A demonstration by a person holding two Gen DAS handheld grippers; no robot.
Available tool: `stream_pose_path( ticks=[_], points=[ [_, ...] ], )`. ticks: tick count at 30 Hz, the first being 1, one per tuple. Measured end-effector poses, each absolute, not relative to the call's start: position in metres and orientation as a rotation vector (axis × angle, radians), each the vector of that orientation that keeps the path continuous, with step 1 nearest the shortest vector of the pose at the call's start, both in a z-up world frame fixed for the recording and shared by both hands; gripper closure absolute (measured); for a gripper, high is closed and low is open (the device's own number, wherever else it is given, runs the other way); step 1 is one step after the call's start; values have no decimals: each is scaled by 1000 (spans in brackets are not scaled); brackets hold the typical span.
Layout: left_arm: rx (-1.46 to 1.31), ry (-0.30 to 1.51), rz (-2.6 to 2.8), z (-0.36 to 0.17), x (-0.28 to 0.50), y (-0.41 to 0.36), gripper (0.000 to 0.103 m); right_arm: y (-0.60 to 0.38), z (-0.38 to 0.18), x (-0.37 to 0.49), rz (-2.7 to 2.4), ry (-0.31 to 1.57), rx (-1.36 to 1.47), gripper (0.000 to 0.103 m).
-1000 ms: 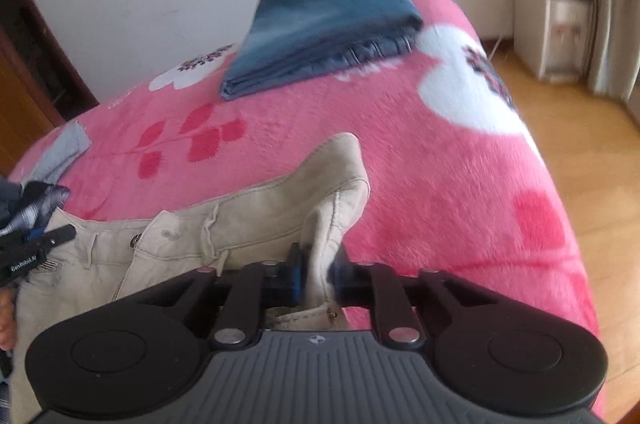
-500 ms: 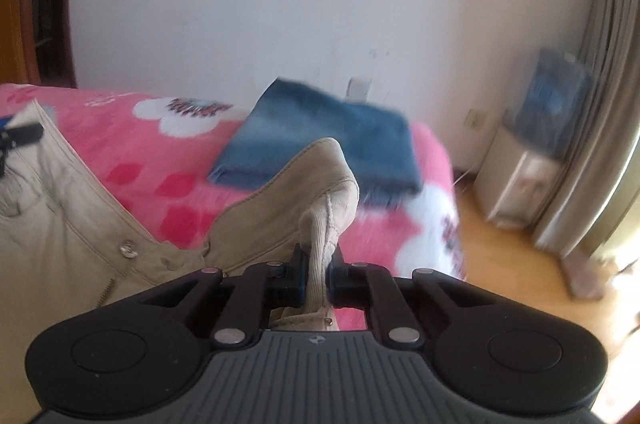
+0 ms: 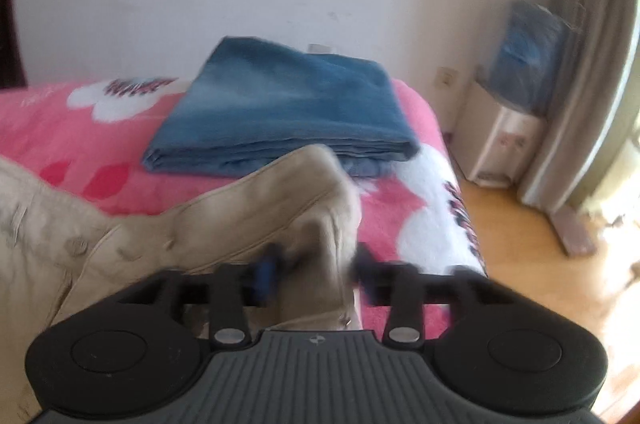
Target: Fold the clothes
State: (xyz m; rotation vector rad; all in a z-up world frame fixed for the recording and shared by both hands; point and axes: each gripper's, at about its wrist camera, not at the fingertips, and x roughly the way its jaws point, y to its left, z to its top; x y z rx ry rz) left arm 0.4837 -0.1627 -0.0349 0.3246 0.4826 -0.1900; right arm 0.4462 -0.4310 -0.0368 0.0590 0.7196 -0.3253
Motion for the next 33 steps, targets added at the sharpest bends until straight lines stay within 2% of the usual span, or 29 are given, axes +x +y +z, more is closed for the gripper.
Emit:
stream_pose_path(
  ticks=[1, 3, 8, 14, 18, 26, 33],
  points=[
    [259, 496, -172, -29, 486, -156, 40, -438, -33, 443, -320, 705, 99, 36],
    [127, 524, -131, -19, 491, -144, 36, -455, -27, 436, -327, 688, 181, 34],
    [3, 578, -123, -7, 481, -121, 28, -499, -15, 404, -351, 642, 406, 33],
    [-133, 668, -142, 2, 453, -94, 27, -546, -11, 347, -379, 641, 600, 34],
    [-252, 695, -234, 29, 423, -73, 27, -567, -3, 295, -380, 659, 662, 37],
    [-85, 641, -396, 72, 320, -88, 26, -561, 25, 153, -273, 709, 691, 42],
    [34, 732, -518, 26, 231, -125, 28, -505, -9, 66, -135, 833, 680, 45]
  ],
)
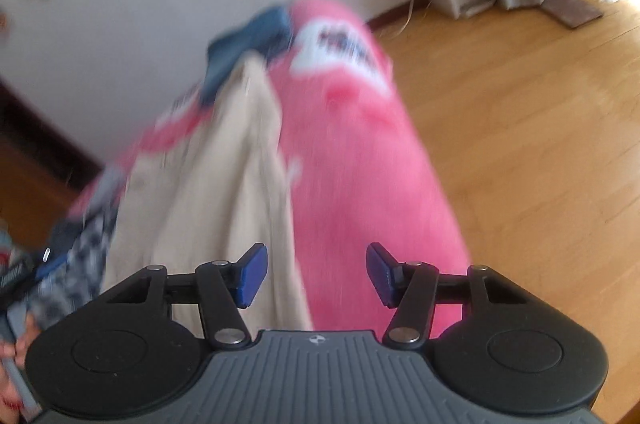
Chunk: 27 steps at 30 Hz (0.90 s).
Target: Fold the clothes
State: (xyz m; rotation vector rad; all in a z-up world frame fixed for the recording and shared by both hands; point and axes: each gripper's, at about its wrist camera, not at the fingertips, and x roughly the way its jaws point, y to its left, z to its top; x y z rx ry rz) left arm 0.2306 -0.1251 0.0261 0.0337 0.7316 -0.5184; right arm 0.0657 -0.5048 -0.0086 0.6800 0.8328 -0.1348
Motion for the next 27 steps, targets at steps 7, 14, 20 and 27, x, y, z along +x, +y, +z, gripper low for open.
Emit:
stream_pose_path(
  ticks=[7, 14, 20, 27],
  points=[
    [143, 790, -585, -26, 194, -161, 38, -454, -54, 41, -110, 908, 583, 65],
    [238, 818, -561, -61, 191, -172, 39, -449, -45, 12, -162, 802, 575, 103],
    [183, 847, -558, -54, 204, -162, 38, -453, -64, 10, -242, 846, 590, 102],
    [111, 728, -575, -39, 203, -154, 31, -431, -19, 55, -290, 790, 311, 95]
  ],
)
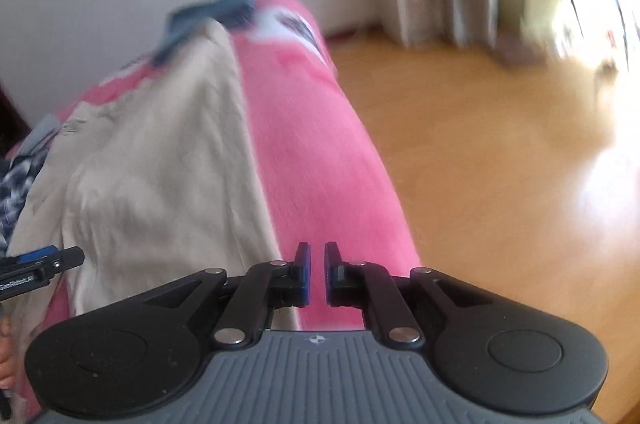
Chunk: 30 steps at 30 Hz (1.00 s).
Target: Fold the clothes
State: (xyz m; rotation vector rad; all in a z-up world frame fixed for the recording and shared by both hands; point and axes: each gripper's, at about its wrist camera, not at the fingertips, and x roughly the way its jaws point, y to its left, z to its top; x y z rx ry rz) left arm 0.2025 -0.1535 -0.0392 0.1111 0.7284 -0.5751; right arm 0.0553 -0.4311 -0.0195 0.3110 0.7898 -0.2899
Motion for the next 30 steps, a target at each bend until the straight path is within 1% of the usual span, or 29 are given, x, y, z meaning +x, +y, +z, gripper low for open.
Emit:
stream_pose_path(
  ticks=[2, 5, 9, 11, 12, 15, 20, 22, 24, 27, 30],
  points=[
    [105, 710, -588, -43, 206, -161, 30, -409, -11, 98, -209, 764, 161, 95],
    [120, 694, -582, -54, 213, -171, 30, -390, -11, 168, -123, 714, 46, 96],
    [108, 706, -544, -71, 222, -171, 27, -405, -34, 237, -110, 681, 136, 96],
    [100, 689, -547, -77, 221, -169, 26, -415, -60, 265, -160, 812, 129, 98],
    [114, 669, -546, -79, 218, -170, 26, -419, -66, 271, -158, 819, 123, 99],
    [122, 624, -539, -83, 211, -170, 25, -413, -42, 280, -133, 828, 86, 97],
    [102, 590, -522, -86, 204, -169, 24, -394, 2, 302, -13, 696, 65, 97],
    [100, 586, -524, -87, 204, -168, 23, -392, -6, 332, -28, 709, 45, 97],
    [88, 586, -532, -88, 204, -167, 21, -393, -36, 369, -89, 770, 10, 98],
    [72, 583, -541, -89, 203, -165, 20, -398, -71, 398, -152, 787, 73, 100],
    [63, 579, -545, -89, 202, -164, 19, -385, -67, 402, -194, 796, 27, 100]
  ],
)
